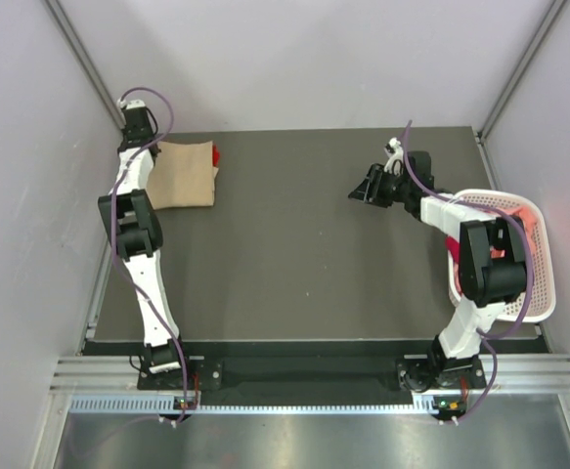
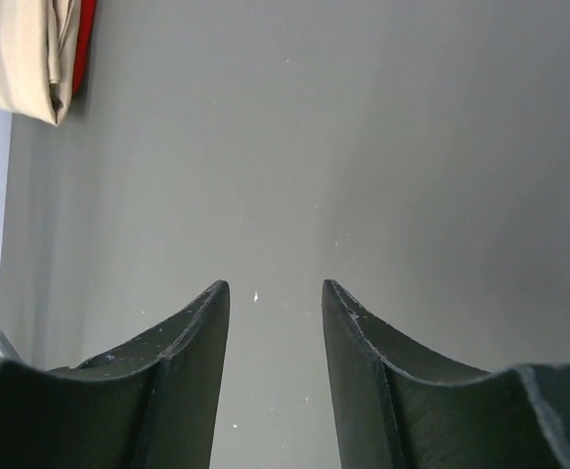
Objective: Fold and stack the t-shirts
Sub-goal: Neatly place the folded tshirt to the corner
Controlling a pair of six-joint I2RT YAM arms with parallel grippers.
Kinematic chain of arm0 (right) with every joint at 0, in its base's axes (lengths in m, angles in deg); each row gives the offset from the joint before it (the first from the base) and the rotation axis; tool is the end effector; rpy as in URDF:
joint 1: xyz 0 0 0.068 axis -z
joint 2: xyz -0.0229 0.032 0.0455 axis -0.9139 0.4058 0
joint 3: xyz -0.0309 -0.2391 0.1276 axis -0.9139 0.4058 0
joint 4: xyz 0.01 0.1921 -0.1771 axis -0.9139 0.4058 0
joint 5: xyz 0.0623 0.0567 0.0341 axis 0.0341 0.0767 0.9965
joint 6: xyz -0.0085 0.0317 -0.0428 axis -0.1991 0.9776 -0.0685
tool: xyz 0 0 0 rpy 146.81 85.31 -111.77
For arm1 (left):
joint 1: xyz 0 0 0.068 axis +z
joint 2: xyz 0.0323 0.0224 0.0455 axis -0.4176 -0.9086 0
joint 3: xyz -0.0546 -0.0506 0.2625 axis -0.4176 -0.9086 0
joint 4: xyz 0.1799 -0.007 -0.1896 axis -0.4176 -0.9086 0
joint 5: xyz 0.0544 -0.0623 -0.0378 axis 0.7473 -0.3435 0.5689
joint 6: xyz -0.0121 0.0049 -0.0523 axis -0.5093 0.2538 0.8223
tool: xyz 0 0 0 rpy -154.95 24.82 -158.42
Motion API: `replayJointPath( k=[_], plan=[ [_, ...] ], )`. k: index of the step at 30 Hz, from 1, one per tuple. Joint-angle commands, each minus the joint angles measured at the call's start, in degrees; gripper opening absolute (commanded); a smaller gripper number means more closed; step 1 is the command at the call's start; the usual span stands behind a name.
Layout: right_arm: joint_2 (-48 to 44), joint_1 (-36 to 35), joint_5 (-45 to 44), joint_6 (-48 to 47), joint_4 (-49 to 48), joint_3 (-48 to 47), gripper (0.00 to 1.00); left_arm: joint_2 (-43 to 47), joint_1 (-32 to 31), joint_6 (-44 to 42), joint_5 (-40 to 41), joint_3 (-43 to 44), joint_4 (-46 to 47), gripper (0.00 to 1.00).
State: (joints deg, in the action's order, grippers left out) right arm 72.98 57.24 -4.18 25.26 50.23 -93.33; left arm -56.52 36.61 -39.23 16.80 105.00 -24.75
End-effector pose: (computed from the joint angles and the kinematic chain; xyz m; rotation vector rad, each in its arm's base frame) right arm 0.3827 0.0781 0.2087 -0.0079 2.2246 0.9233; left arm 0.5535 0.1268 0.2243 -0.4151 2.0835 0.3971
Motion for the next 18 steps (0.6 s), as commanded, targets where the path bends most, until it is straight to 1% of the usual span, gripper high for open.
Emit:
replayJointPath(
  k=[1, 2, 3, 5, 9, 12, 13, 15, 16, 17, 18],
  plan=[
    [0.33, 0.38, -0.24, -1.66, -1.52, -2.66, 0.43, -0.82, 0.91, 1.32, 0.48, 2.7, 6.25, 0.24],
    [0.42, 0.38, -0.42, -1.83, -1.52, -2.57, 0.43, -0.91, 0.91, 1.58, 2.4, 2.7, 6.07, 0.33],
    [0.42, 0.29, -0.42, -1.83, -1.52, -2.57, 0.43, -0.65, 0.82, 2.02, 2.86, 2.79, 5.11, 0.48],
    [0.59, 0.38, -0.33, -1.75, -1.35, -2.48, 0.44, 0.4, 0.82, 2.81, 3.3, 2.7, 3.62, 0.57],
    [0.59, 0.38, 0.11, -1.66, -1.17, -2.48, 0.44, 6.63, 0.21, 5.79, -1.26, -0.88, 1.42, 0.61],
    [0.24, 0.38, 0.2, -1.66, -0.3, -3.01, 0.44, 10.24, -1.02, 7.11, -2.93, -3.96, -3.06, 0.61],
    [-0.02, 0.29, 0.29, -1.75, -0.03, -3.01, 0.45, 11.21, -1.02, 7.47, -7.2, -5.2, -4.03, 0.62],
    [-0.37, 0.38, 0.9, -1.66, 0.23, -2.83, 0.44, 14.02, -1.02, 9.48, -11.7, -9.66, -6.05, 0.61],
    [-0.63, 0.38, 1.08, -1.57, 0.15, -2.57, 0.45, 14.99, -1.02, 9.93, -11.73, -11.43, -6.32, 0.6],
    [-0.9, 0.38, 1.42, -1.57, 0.15, -2.39, 0.45, 17.18, -1.02, 10.1, -17.38, -13.45, -5.45, 0.59],
    [-1.16, 0.29, 1.52, -1.48, 0.06, -1.87, 0.45, 18.15, -1.02, 10.37, -19.88, -17.21, -4.83, 0.58]
  ],
)
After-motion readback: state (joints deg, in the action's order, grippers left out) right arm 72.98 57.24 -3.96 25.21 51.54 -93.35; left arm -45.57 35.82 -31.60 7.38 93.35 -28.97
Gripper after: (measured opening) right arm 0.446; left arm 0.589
